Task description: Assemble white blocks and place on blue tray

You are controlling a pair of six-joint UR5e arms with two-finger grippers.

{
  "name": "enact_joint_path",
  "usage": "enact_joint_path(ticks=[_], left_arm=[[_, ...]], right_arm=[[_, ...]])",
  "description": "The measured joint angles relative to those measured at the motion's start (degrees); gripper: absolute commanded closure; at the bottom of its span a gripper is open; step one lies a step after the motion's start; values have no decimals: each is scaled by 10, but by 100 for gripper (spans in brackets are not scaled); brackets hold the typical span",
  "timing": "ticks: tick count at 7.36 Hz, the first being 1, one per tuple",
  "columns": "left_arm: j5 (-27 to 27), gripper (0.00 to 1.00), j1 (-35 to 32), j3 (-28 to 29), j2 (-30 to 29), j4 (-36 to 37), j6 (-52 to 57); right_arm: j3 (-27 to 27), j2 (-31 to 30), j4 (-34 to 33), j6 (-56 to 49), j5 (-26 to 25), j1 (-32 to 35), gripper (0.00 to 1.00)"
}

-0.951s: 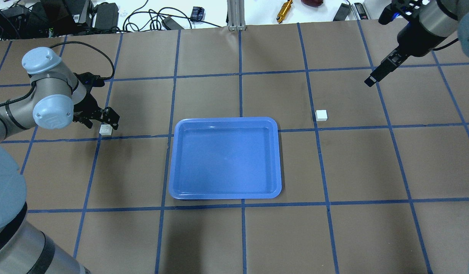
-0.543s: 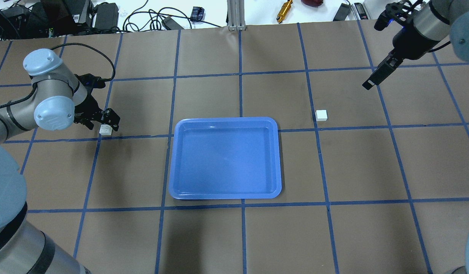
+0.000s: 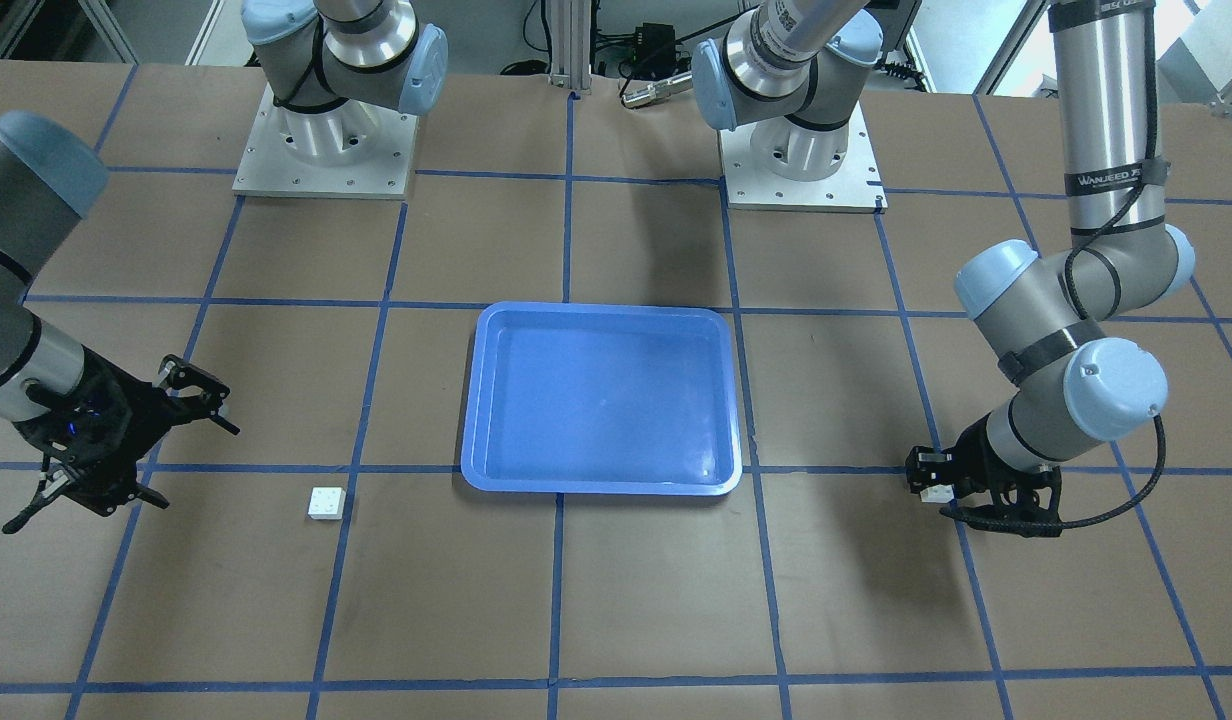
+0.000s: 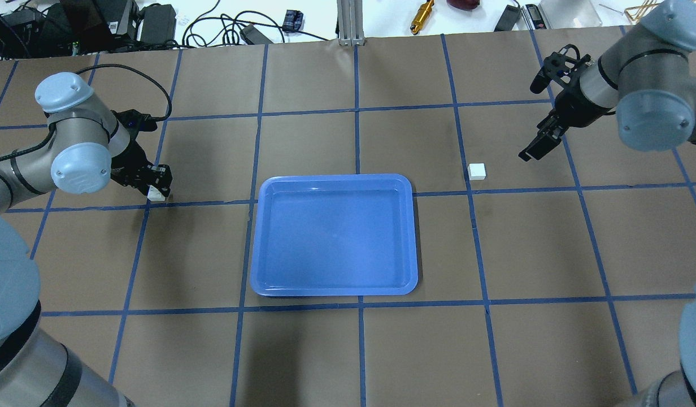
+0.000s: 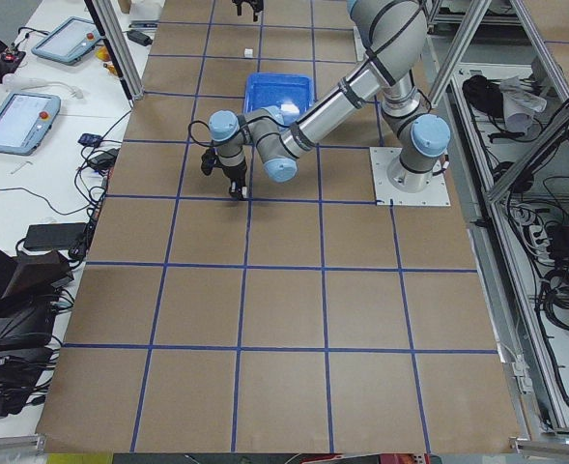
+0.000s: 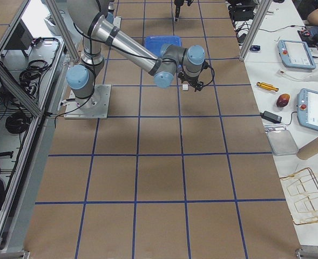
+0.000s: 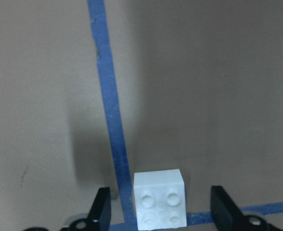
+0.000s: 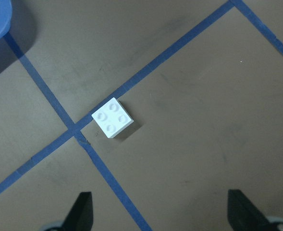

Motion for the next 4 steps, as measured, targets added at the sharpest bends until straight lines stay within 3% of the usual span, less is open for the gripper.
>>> enact_joint_path(ticks=[2,4], left_arm=[[-2,75,0,1,2,0,-2],[-7,81,-3,2,9,1,-9]], right_arm=[[16,2,-19,-5,27,0,0],[21,5,-19,-74,49,0,0]])
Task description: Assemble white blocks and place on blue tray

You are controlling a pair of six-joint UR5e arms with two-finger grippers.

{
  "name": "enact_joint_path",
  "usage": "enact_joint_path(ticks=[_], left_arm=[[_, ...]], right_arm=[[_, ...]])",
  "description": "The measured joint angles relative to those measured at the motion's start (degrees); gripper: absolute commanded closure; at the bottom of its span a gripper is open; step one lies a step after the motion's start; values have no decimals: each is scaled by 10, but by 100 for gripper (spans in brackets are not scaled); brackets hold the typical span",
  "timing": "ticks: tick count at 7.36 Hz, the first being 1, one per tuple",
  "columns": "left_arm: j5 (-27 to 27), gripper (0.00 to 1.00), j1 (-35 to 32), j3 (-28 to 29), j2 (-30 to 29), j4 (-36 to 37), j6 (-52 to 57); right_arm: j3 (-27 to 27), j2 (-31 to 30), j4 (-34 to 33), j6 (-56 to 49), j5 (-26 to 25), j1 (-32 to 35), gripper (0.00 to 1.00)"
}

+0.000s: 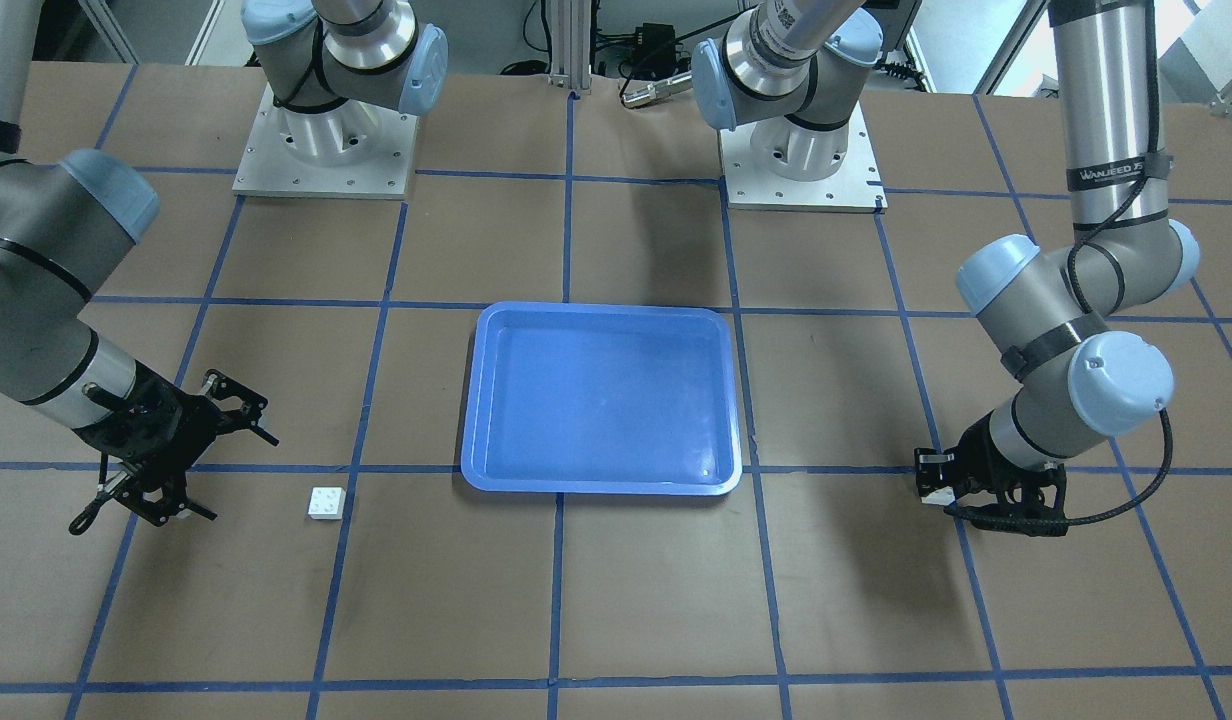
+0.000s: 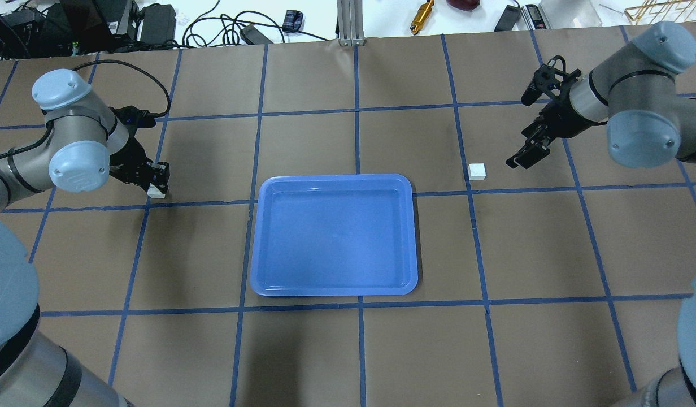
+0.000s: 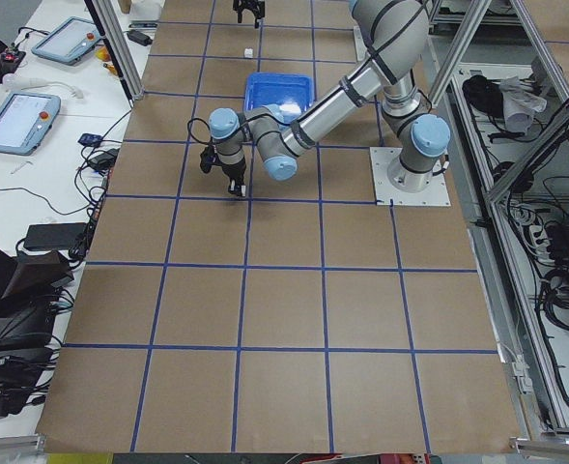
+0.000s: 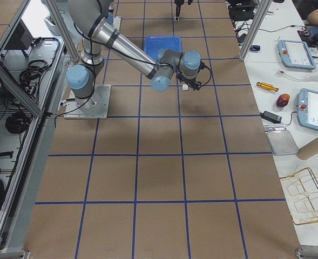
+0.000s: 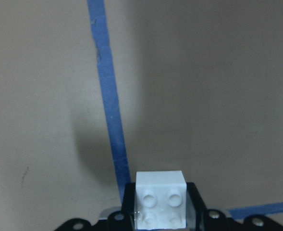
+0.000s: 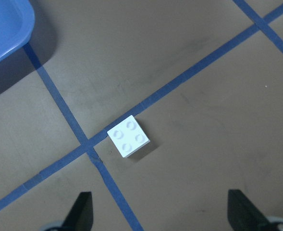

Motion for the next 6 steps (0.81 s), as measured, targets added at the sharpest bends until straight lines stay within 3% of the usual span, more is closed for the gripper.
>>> enact_joint_path(ticks=[3,6], left_arm=[[0,85,-31,12,22,-25,-26],[-23,85,-134,29,51,-52,-139]], right_arm=[[0,8,0,-181,25,-1,0],[0,16,8,-209,52,-5,0]])
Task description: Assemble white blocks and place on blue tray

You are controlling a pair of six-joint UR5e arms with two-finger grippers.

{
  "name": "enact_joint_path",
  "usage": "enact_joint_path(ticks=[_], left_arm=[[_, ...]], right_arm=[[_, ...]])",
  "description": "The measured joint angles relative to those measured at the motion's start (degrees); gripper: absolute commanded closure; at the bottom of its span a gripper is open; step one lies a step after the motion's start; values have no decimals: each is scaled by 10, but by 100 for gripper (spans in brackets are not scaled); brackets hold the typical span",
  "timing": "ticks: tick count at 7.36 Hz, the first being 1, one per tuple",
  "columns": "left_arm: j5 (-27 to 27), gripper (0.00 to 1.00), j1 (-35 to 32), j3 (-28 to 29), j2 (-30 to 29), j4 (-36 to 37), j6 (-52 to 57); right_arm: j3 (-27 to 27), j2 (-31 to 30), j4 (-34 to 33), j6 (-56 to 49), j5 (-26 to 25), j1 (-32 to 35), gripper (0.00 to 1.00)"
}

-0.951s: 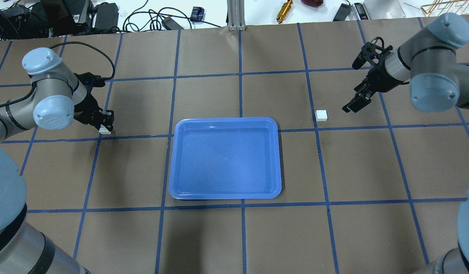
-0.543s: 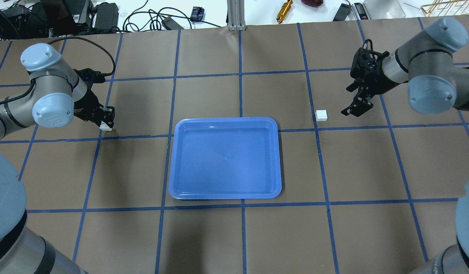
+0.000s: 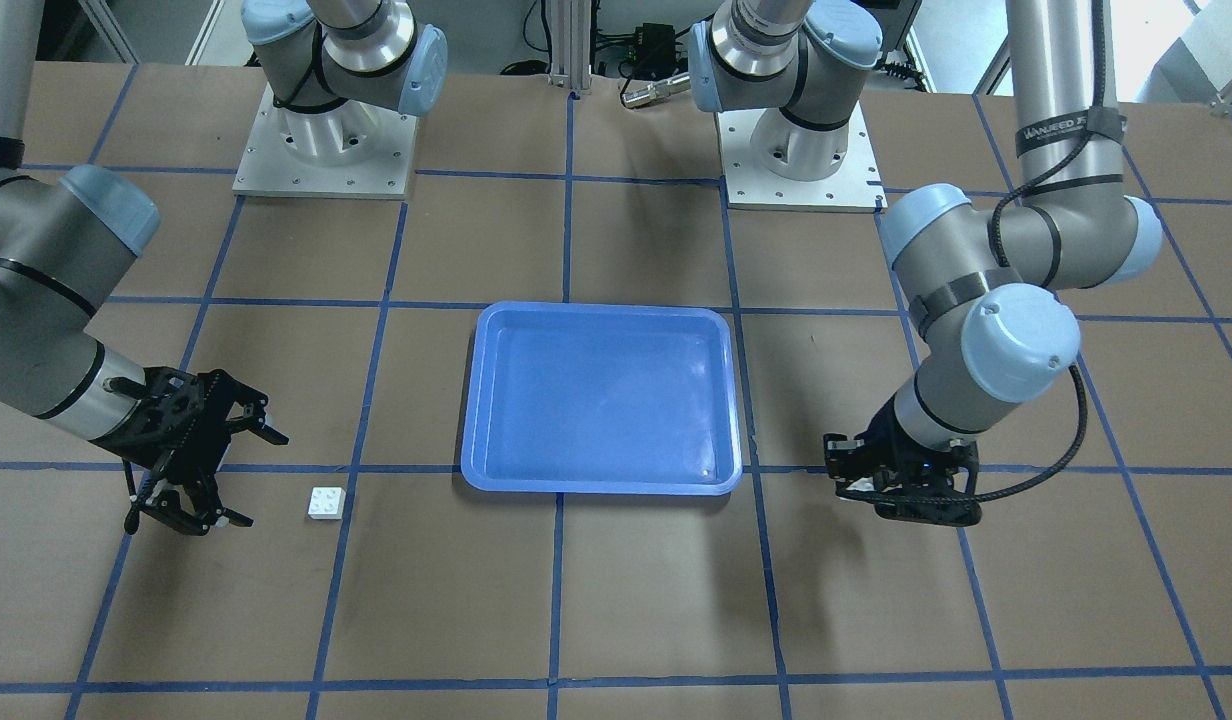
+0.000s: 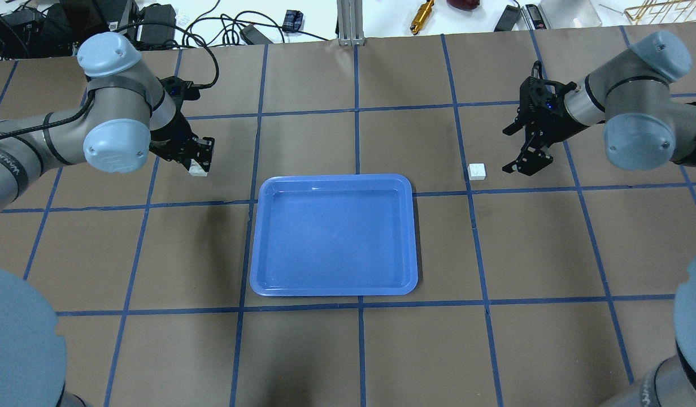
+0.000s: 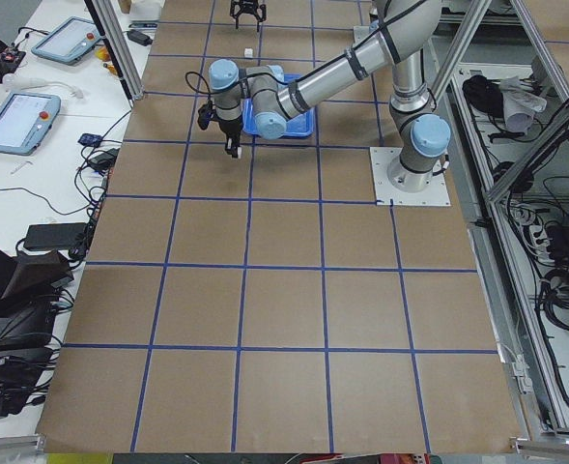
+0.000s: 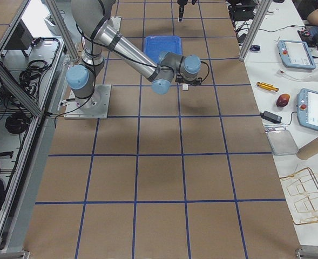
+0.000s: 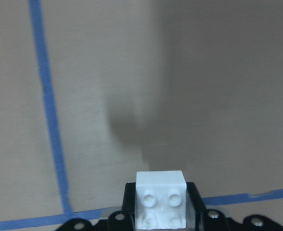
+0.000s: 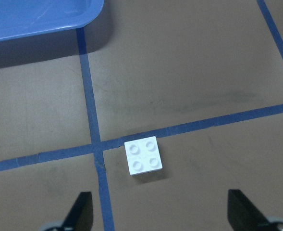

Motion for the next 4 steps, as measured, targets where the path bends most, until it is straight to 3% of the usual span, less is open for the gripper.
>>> enact_joint_path(ticks=[4], left_arm=[[-14,86,-172,-9,21,5,-178]], right_arm=[[0,20,-4,-2,-6,-10,0]])
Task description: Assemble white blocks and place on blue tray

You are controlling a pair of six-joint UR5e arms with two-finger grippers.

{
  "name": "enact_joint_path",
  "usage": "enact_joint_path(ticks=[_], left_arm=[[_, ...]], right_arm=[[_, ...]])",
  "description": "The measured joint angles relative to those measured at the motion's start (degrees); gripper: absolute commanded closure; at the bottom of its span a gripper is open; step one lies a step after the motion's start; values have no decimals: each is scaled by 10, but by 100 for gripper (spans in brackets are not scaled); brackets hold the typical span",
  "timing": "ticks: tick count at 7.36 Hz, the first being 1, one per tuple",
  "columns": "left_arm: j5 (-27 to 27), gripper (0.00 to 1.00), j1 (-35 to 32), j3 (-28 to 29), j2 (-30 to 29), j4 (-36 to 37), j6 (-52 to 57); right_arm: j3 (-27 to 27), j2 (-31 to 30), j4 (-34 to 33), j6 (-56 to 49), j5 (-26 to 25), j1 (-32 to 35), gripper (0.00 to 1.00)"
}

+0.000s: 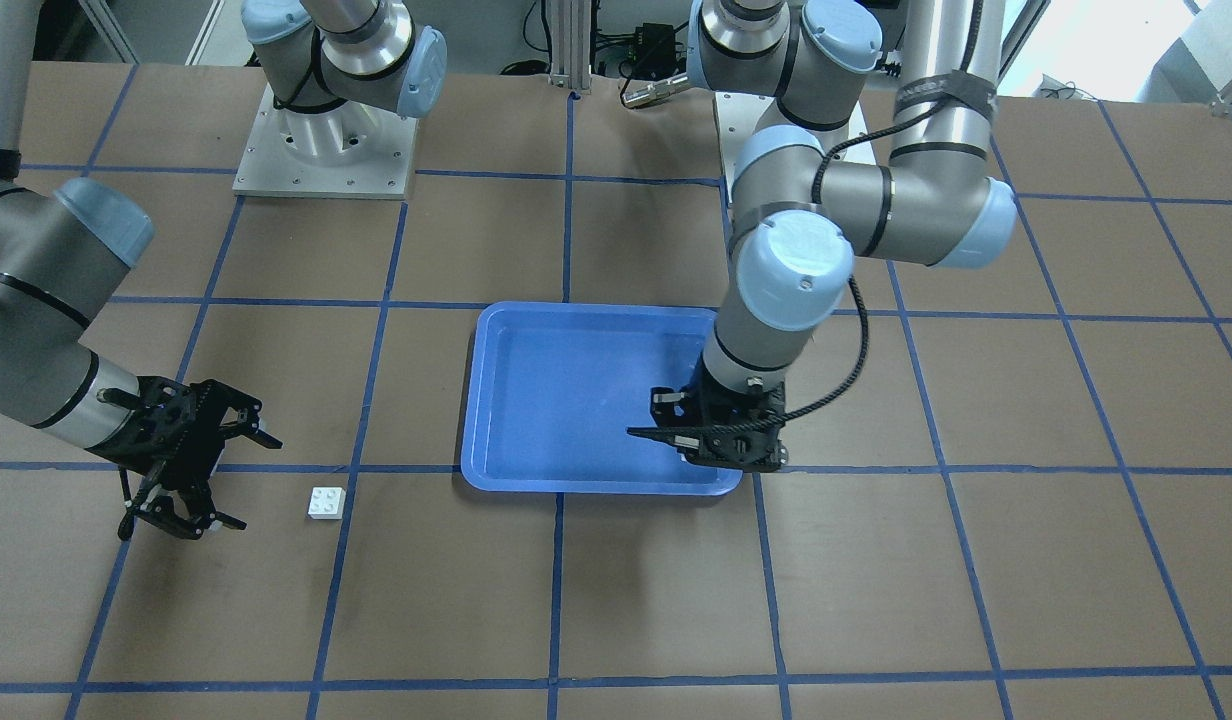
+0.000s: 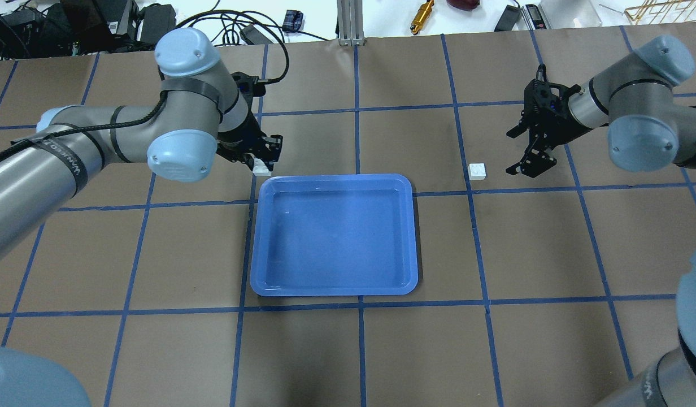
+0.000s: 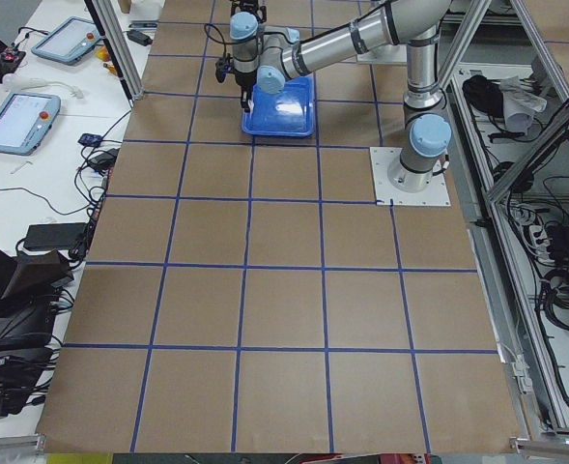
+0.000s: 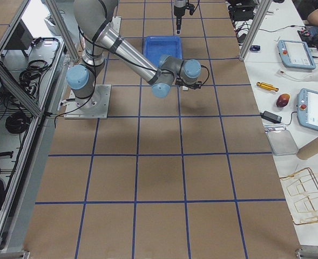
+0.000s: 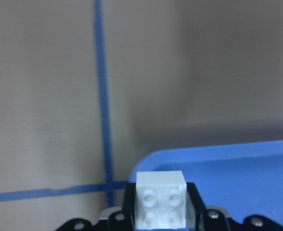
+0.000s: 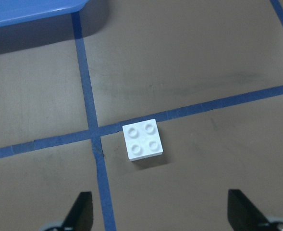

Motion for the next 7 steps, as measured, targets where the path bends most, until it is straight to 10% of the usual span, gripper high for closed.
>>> enact_joint_path(ticks=[7], left_arm=[[9,87,-57,-79,-3,48,-79]], right_arm=[[-4,34,-12,-83,-27,5,0]])
